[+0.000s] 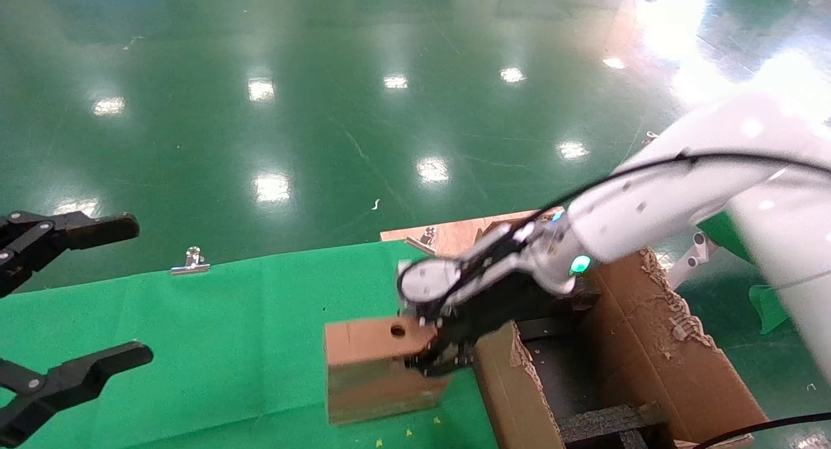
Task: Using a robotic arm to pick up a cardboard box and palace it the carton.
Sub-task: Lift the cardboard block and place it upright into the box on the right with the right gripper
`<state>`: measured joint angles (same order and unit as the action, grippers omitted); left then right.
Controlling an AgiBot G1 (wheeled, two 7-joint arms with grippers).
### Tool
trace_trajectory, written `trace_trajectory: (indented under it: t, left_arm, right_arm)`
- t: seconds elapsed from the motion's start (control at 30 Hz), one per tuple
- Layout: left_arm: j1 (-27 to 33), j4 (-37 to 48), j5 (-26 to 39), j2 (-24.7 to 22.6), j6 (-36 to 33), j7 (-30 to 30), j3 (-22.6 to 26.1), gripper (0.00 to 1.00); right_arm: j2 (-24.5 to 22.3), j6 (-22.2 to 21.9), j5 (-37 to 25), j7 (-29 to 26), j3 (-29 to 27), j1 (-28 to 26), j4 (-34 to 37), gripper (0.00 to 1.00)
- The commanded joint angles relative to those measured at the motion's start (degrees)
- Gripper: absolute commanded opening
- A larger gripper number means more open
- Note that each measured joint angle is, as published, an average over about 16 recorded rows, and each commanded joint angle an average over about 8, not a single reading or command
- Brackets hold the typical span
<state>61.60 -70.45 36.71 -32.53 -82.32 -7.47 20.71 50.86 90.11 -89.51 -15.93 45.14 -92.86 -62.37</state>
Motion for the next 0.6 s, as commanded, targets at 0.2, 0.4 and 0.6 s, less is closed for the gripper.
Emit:
trace_trajectory:
  t: [0.2, 0.4, 0.6]
  left_arm:
    - [0.0, 0.0, 0.0, 0.0, 0.0, 0.0, 0.0, 1.0]
    - [0.0, 0.0, 0.0, 0.0, 0.0, 0.0, 0.0, 1.0]
    - [0.0, 0.0, 0.0, 0.0, 0.0, 0.0, 0.0, 1.0]
  right_arm:
    - [-3.2, 0.9, 4.8, 0.0, 0.4, -9.1, 2.4, 0.0]
    - [-6.7, 1.0, 8.8, 1.7, 3.4, -16.6, 6.2, 0.0]
    - [-10.3, 0.8, 11.1, 2.8, 6.9, -20.5, 9.3, 0.0]
